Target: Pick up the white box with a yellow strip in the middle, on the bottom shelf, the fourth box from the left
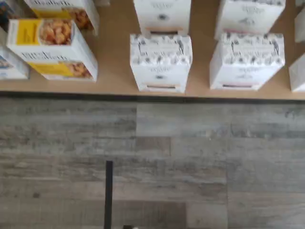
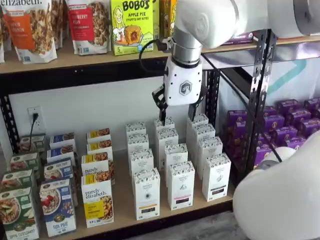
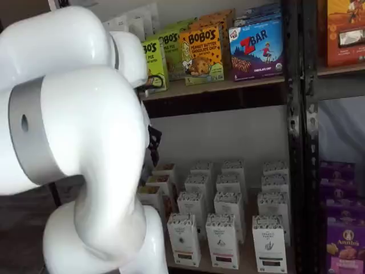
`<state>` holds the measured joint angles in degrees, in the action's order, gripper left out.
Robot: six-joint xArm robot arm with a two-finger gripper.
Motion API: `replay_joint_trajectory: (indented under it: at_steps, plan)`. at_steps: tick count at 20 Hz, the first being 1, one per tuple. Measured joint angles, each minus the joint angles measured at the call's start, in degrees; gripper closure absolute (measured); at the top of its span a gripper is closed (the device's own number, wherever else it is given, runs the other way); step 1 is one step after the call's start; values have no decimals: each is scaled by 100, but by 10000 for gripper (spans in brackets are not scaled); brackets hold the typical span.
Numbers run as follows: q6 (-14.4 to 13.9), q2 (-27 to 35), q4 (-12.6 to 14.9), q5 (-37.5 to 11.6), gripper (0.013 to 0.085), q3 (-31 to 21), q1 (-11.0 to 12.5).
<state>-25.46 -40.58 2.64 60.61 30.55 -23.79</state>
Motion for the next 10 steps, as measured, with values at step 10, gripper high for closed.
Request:
replay_joint_trajectory:
  at_steps: [10]
  plan:
    - [-245, 1487, 25, -1345, 130, -31, -176]
